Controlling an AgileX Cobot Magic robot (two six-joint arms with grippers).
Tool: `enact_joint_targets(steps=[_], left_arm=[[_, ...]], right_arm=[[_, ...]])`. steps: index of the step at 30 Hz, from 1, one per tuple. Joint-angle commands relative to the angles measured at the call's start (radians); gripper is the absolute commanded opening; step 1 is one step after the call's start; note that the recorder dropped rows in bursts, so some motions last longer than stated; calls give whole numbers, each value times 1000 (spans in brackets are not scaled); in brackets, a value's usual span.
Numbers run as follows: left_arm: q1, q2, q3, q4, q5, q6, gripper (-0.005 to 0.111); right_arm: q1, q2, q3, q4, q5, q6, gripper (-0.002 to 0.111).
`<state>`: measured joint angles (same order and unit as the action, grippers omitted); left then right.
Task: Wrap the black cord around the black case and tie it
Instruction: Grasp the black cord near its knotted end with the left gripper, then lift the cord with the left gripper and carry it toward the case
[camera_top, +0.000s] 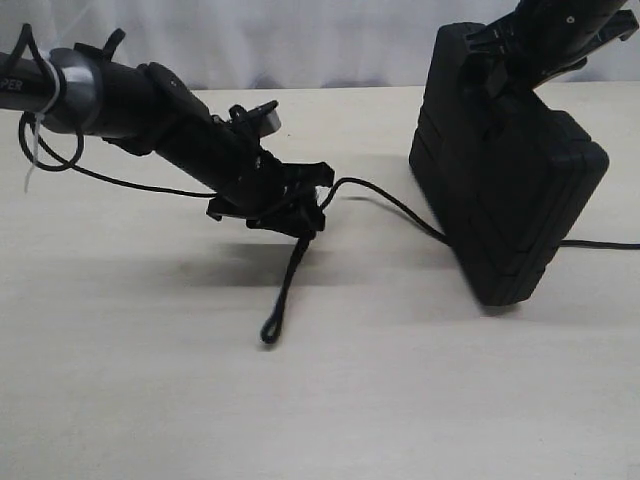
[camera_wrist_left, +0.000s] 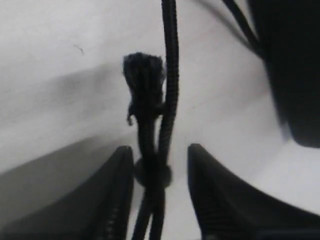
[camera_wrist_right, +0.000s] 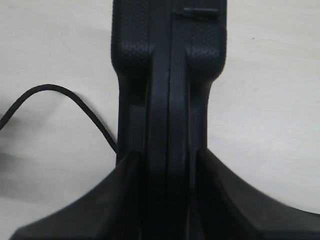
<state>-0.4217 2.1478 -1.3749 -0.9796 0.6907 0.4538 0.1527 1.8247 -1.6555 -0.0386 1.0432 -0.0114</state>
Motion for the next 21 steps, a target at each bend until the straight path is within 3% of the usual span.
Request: enact_joint_targets(steps=[1,5,10,16,21], left_arm=[[-13,-1,-5,-104,32,60,56],[-2,-4,-5,-104,63,261,56],[15,-34,-5,-46,67,721,56],[13,-144,-5,308,15,1269,56],[13,-152,2,472,92,1657,42]], right_arm=[[1,-5,-7,-2,4,-5,34],[1,-5,-7,-2,4,-5,34],[1,-5,-7,-2,4,-5,34],[1,-5,-7,-2,13,-5,34],[1,-5,-7,-2,16,-5,34]])
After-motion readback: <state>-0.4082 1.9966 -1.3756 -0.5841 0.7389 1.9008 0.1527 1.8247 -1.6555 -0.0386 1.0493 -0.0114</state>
